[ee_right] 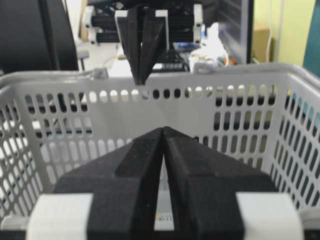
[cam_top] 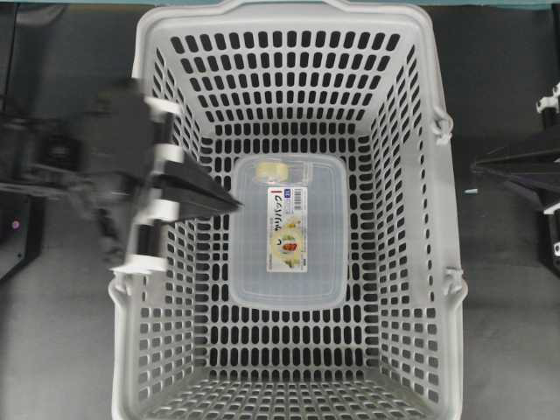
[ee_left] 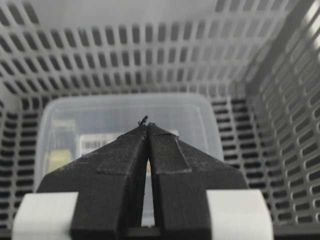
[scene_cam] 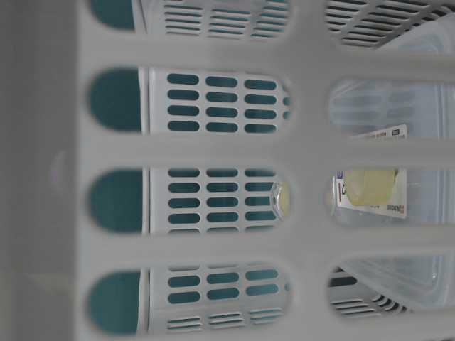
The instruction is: Pick up the cellophane tape from the shopping basket with the left arm.
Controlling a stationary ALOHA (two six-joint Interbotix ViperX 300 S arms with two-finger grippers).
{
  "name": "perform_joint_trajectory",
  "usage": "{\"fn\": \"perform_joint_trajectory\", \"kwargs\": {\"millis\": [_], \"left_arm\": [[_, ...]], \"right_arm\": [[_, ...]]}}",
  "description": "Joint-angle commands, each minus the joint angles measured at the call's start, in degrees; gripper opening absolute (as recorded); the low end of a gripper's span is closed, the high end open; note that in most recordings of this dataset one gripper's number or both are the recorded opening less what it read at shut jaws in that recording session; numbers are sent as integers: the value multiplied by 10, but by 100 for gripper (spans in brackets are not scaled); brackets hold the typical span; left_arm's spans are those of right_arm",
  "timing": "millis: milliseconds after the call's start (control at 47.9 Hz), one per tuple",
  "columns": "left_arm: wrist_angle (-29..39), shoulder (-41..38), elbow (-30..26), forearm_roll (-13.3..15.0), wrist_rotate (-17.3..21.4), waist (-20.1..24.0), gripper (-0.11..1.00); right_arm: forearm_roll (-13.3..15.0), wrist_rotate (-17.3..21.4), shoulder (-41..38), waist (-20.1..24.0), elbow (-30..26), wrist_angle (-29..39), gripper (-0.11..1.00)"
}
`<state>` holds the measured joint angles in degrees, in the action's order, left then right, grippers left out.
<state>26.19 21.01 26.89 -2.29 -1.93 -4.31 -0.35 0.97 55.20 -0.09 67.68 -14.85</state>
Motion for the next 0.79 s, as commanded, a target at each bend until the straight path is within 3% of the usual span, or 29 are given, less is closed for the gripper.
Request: {"fn": "perform_joint_trajectory", "kwargs": {"millis": [0, 104, 376, 501, 584, 772], "left_arm": [[41, -36, -55, -3, 0, -6, 0], [62, -67, -87, -3, -3, -11, 0], [97, -108, -132, -3, -7, -11, 0], [133, -135, -153, -3, -8, -12, 2], [172, -162, -171, -3, -10, -11, 16], [236, -227, -221, -3, -22, -12, 72]], "right_arm": [[-1, 0, -3, 4, -12, 7, 3], [-1, 1, 2, 13, -13, 11, 15], [-1, 0, 17, 21, -15, 23, 73], [-2, 0, 20, 26, -16, 23, 77], [-1, 0, 21, 30, -16, 23, 76], [-1, 0, 21, 38, -16, 22, 76]]}}
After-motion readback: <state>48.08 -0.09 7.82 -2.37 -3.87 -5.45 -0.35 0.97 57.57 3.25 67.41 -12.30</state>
